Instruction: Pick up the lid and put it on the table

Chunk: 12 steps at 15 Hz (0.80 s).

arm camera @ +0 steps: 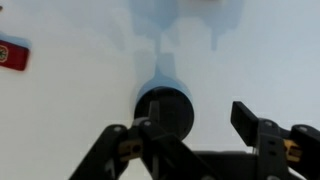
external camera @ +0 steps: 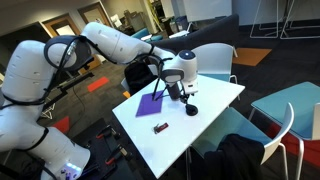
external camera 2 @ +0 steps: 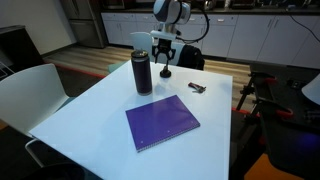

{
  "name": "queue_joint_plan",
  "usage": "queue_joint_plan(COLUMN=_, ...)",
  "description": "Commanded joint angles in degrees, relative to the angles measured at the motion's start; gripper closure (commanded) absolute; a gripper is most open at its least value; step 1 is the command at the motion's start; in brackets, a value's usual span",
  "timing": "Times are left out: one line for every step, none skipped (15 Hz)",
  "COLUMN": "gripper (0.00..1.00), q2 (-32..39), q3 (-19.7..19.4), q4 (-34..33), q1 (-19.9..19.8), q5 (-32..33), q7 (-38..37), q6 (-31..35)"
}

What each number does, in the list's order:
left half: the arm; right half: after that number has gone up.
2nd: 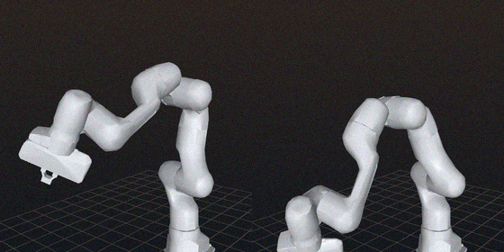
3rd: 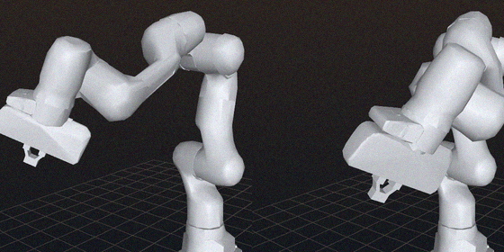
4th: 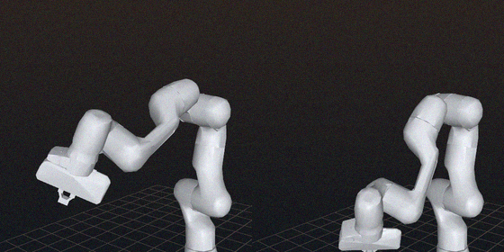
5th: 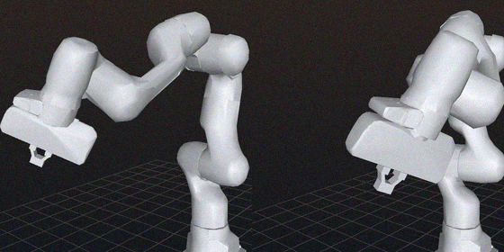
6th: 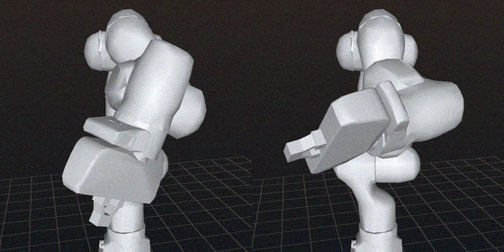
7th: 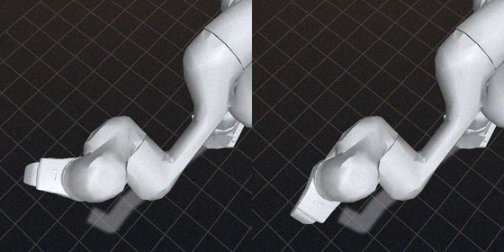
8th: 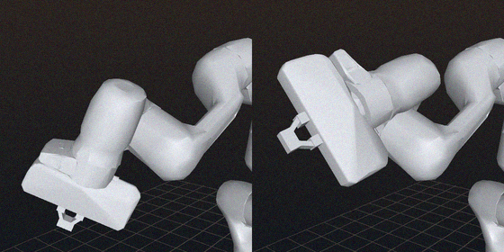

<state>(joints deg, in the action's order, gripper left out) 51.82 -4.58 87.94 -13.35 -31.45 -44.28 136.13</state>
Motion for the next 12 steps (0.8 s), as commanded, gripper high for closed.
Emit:
queue_joint_plan(gripper=0.00, q2=-10.60, q3=0.03, q4=8.24, q1=0.65, q5=0.80, q7=3.59, q6=-0.48)
queue_joint_plan(gripper=0.00, q2=-13.49, q3=-0.71, q4=10.37, q1=1.45, q5=1.57, q7=3.85, q6=0.07)
queue_joint_plan(gripper=0.00, q2=-16.15, q3=-1.59, q4=12.40, q1=2.38, q5=2.91, q7=3.84, q6=0.84)
queue_joint_plan(gripper=0.00, q2=-18.64, q3=-2.03, q4=13.96, q1=2.84, q5=4.01, q7=3.89, q6=0.99)
queue_joint_plan(gripper=0.00, q2=-21.44, q3=-2.62, q4=15.86, q1=3.50, q5=5.17, q7=3.72, q6=1.46)
queue_joint_plan(gripper=0.00, q2=-23.81, q3=-3.20, q4=17.35, q1=4.13, q5=6.35, q7=3.31, q6=1.65)
queue_joint_plan(gripper=0.00, q2=-25.85, q3=-3.87, q4=18.53, q1=4.84, q5=7.80, q7=2.80, q6=1.81)
queue_joint_plan(gripper=0.00, q2=-27.64, q3=-4.35, q4=19.41, q1=5.34, q5=9.07, q7=2.39, q6=1.63)
queue_joint_plan(gripper=0.00, q2=-29.36, q3=-4.76, q4=20.36, q1=5.82, q5=10.24, q7=2.02, q6=1.53)
queue_joint_plan(gripper=0.00, q2=-30.66, q3=-5.00, q4=21.08, q1=6.13, q5=11.27, q7=1.82, q6=1.55)
queue_joint_plan(gripper=0.00, q2=-31.91, q3=-5.21, q4=21.85, q1=6.49, q5=12.21, q7=1.68, q6=1.51)
queue_joint_plan(gripper=0.00, q2=-32.99, q3=-5.37, q4=22.56, q1=6.74, q5=13.18, q7=1.70, q6=1.57)
